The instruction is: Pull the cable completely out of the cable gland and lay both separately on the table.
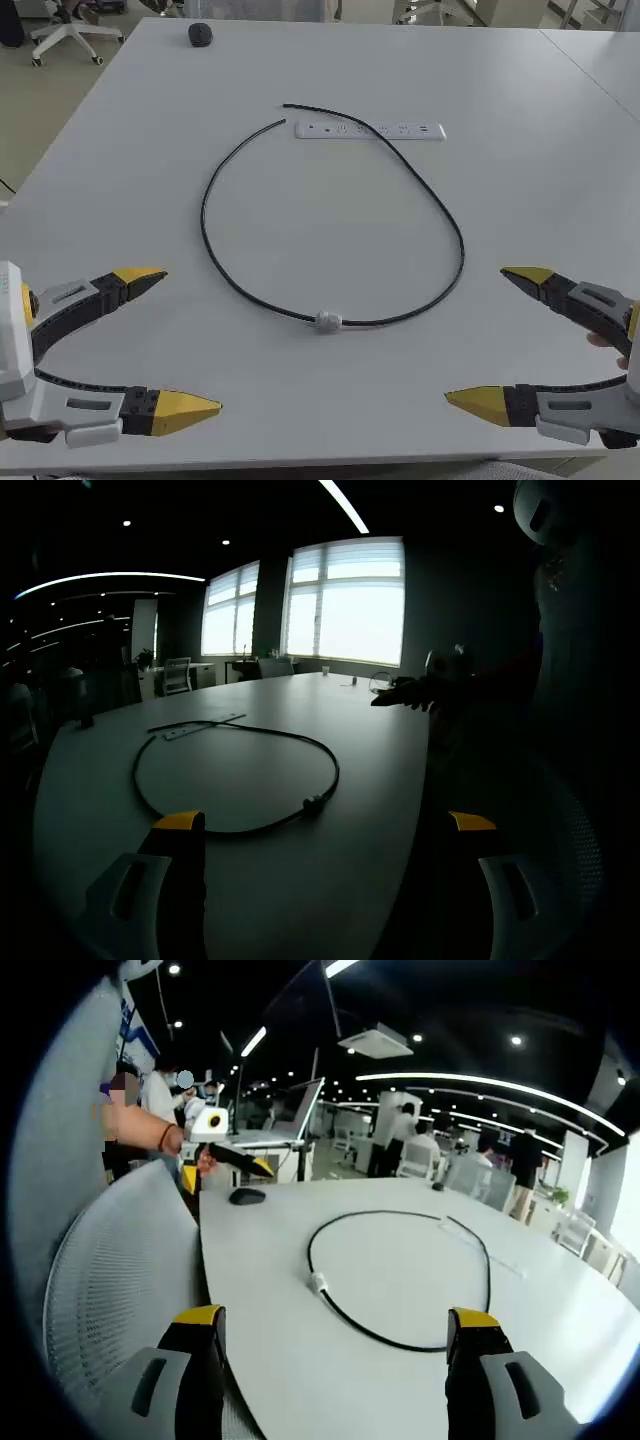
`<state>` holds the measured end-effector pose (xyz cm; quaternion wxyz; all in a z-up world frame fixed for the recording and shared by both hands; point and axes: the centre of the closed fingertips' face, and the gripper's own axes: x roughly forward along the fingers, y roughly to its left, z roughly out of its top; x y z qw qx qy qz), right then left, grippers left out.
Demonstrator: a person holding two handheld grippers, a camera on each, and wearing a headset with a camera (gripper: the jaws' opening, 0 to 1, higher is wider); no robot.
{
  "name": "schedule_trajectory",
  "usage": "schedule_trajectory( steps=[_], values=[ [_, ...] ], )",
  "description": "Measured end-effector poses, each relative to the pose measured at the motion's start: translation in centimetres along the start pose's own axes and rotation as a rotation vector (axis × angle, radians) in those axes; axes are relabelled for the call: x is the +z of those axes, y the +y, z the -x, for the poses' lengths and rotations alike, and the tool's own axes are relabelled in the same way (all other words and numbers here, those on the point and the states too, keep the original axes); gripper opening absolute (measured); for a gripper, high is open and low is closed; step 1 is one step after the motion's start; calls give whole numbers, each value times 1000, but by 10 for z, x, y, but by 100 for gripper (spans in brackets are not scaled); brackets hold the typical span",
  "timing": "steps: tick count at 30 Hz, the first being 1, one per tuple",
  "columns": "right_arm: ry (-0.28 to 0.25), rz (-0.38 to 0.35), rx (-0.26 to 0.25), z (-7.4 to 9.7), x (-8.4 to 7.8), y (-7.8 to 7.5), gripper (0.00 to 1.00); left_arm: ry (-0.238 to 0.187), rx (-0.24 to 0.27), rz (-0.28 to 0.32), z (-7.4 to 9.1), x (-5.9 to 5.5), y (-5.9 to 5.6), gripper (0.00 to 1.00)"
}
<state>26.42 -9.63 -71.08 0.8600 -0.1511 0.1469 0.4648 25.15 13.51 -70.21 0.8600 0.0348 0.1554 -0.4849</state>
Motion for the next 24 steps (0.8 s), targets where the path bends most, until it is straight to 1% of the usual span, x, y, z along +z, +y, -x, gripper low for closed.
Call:
schedule_trajectory(
  steps=[9, 11, 12, 17, 18, 23, 24],
  values=[
    [5, 3, -12, 4, -1, 1, 92, -5, 2, 1, -1, 1, -2, 99],
    [-4, -9, -3, 4, 0, 3, 91, -5, 2, -1, -1, 1, -3, 99],
    [0, 0, -11, 4, -1, 2, 91, -1, 1, -1, 0, 0, -3, 99],
    [2, -1, -3, 4, -1, 4, 91, -1, 5, -4, 1, 1, -2, 99],
    [6, 7, -9, 4, -1, 3, 91, -1, 5, -6, 2, 1, -2, 99],
    [4, -3, 3, 3, -1, 4, 90, 0, 3, -8, 1, 2, -3, 99],
    [7, 14, -6, 3, -1, 3, 90, -1, 3, -7, 1, 2, -3, 99]
  ],
)
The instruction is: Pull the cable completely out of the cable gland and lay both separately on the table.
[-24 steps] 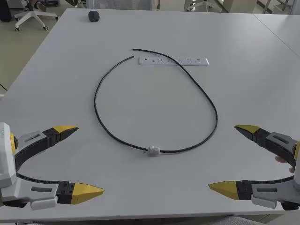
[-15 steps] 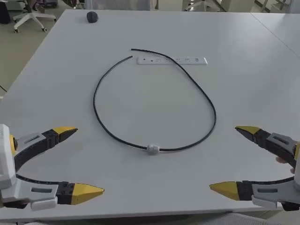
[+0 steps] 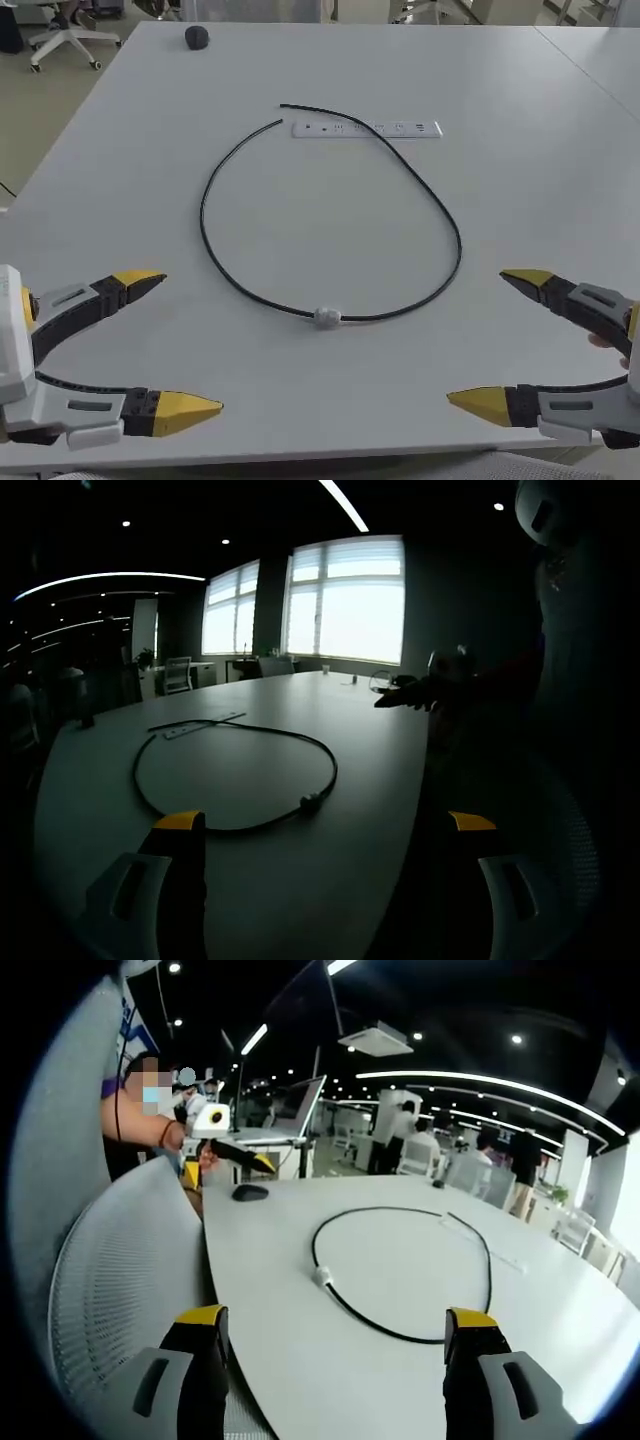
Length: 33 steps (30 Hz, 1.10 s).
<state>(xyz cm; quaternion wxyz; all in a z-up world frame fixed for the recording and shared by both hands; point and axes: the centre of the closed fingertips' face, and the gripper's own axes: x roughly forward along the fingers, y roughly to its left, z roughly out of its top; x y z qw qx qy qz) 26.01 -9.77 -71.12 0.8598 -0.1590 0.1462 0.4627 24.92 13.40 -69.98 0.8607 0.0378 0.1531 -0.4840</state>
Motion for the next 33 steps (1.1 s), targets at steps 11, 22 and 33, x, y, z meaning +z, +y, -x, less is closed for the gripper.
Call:
schedule_trajectory(
  steps=[11, 22, 33],
  values=[
    [7, -10, 5, -3, -2, -2, 89, 4, -3, 3, -3, -2, 1, 99],
    [19, -4, 23, -7, -3, -1, 88, 2, -10, -2, -6, 0, 4, 99],
    [34, 7, 45, -13, -5, -3, 87, 3, -23, -13, -12, 3, 3, 99]
  ],
)
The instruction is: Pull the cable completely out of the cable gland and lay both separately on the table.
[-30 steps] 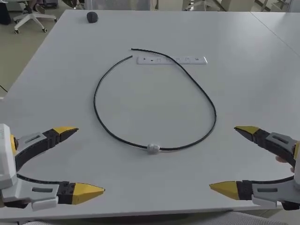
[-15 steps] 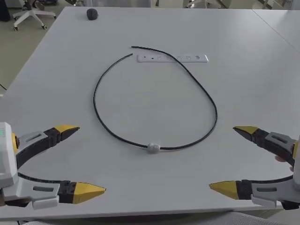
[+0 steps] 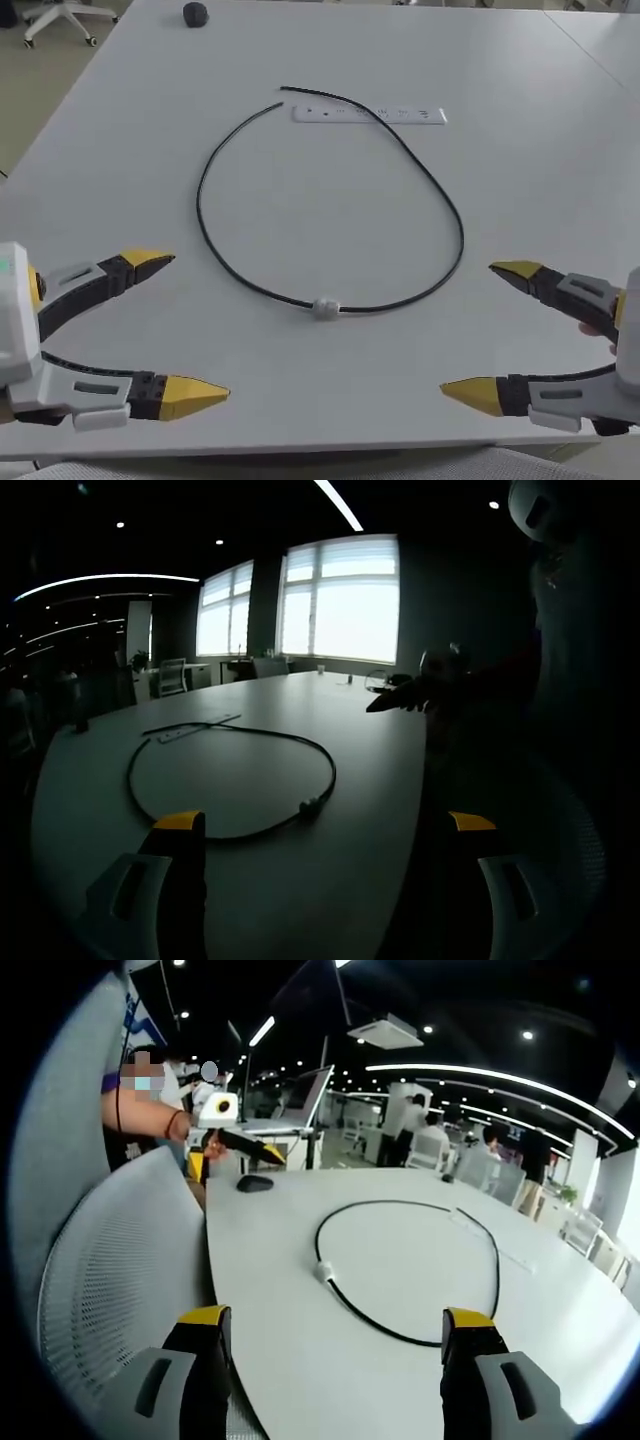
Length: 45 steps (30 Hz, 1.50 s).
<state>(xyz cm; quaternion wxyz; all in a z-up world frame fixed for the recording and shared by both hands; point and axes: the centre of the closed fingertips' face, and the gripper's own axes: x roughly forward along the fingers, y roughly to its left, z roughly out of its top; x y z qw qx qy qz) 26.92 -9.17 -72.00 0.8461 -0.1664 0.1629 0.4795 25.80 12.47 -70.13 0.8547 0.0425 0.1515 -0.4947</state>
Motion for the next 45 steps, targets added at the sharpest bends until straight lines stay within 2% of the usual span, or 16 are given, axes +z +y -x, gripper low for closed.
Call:
schedule_trajectory(
  steps=[8, 12, 20, 27, 32, 38, 45],
  values=[
    [18, 8, 27, -7, -2, 5, 85, 3, 9, -1, 1, -1, 1, 99],
    [54, 27, 62, -18, -2, 6, 78, 1, 11, -5, 0, 0, -1, 99],
    [91, 77, 108, -40, 8, 5, 72, -15, 21, -12, -1, 4, -3, 98],
    [151, 98, 143, -54, 3, 6, 64, -33, 45, -2, 2, 6, 1, 97],
    [175, 104, 175, -67, 0, 7, 53, -30, 50, -9, 2, 4, 3, 96],
    [195, 101, 186, -82, -1, 6, 53, -34, 47, -5, 1, 5, 3, 96],
    [236, 102, 202, -102, -2, 8, 44, -36, 47, -4, -1, 4, 4, 96]
  ],
)
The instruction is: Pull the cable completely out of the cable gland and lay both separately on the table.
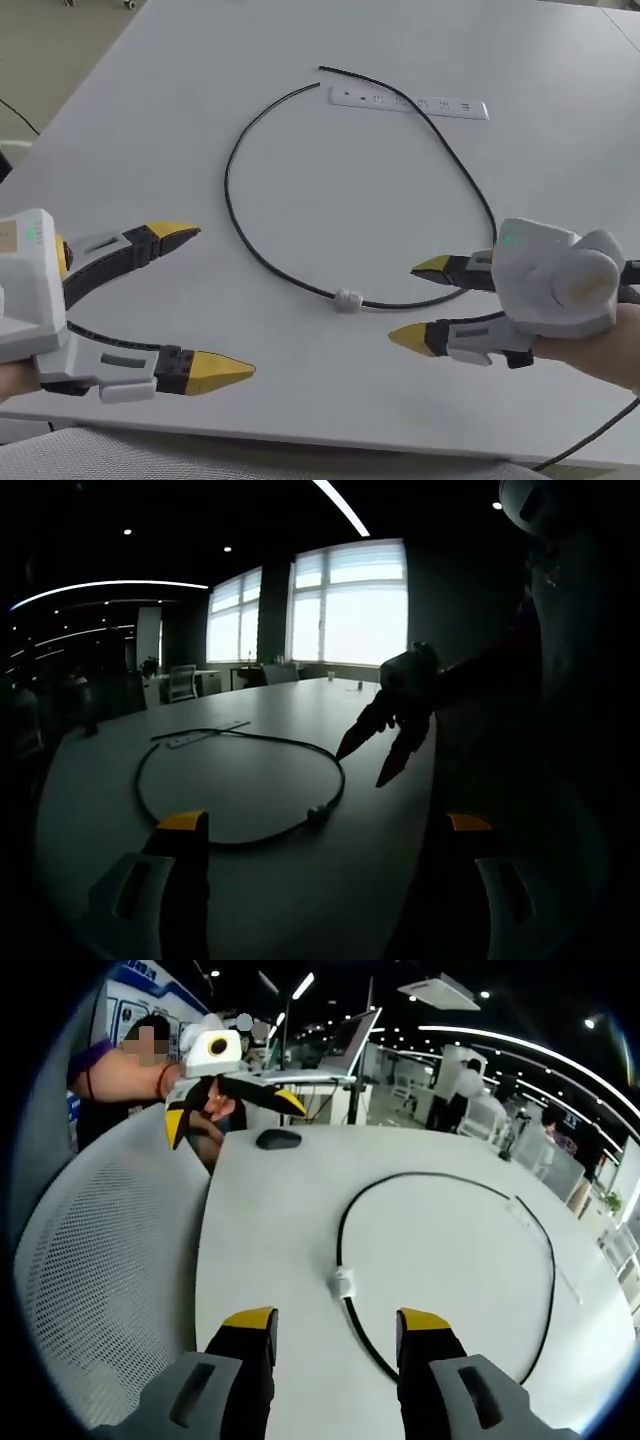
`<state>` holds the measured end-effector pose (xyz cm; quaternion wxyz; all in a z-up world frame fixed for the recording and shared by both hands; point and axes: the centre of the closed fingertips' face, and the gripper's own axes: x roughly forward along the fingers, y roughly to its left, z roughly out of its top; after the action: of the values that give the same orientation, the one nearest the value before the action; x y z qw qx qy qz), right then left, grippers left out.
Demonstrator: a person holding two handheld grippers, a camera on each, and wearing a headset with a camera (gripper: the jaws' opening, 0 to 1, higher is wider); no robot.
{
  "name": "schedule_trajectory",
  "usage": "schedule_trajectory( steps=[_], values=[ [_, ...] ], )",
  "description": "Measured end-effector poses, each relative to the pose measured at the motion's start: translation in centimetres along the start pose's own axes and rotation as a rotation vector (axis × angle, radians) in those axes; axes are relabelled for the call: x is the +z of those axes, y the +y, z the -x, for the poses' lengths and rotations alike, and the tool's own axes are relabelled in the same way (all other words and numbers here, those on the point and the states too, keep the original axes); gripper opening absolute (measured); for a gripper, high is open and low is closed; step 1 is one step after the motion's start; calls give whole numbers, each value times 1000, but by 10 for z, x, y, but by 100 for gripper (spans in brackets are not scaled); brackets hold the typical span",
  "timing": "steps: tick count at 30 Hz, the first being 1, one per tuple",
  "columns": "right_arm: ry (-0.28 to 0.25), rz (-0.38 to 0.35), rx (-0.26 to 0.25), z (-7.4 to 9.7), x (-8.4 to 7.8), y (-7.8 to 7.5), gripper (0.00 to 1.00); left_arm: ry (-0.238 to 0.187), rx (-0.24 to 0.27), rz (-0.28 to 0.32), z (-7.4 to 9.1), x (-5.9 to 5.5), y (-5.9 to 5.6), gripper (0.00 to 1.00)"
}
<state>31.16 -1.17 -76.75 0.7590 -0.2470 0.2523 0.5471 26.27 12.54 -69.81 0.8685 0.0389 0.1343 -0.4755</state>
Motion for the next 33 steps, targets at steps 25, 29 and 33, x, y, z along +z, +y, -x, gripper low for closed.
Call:
schedule_trajectory(
  steps=[25, 29, 33],
  values=[
    [178, 18, 83, -64, -8, -1, 20, -17, 7, -15, 3, 6, 1, 96],
    [197, 14, 87, -68, -12, -2, 17, -11, 4, -13, 3, 4, 1, 96],
    [205, 12, 88, -70, -14, -3, 13, -10, 7, -16, 4, 3, 2, 96]
  ],
)
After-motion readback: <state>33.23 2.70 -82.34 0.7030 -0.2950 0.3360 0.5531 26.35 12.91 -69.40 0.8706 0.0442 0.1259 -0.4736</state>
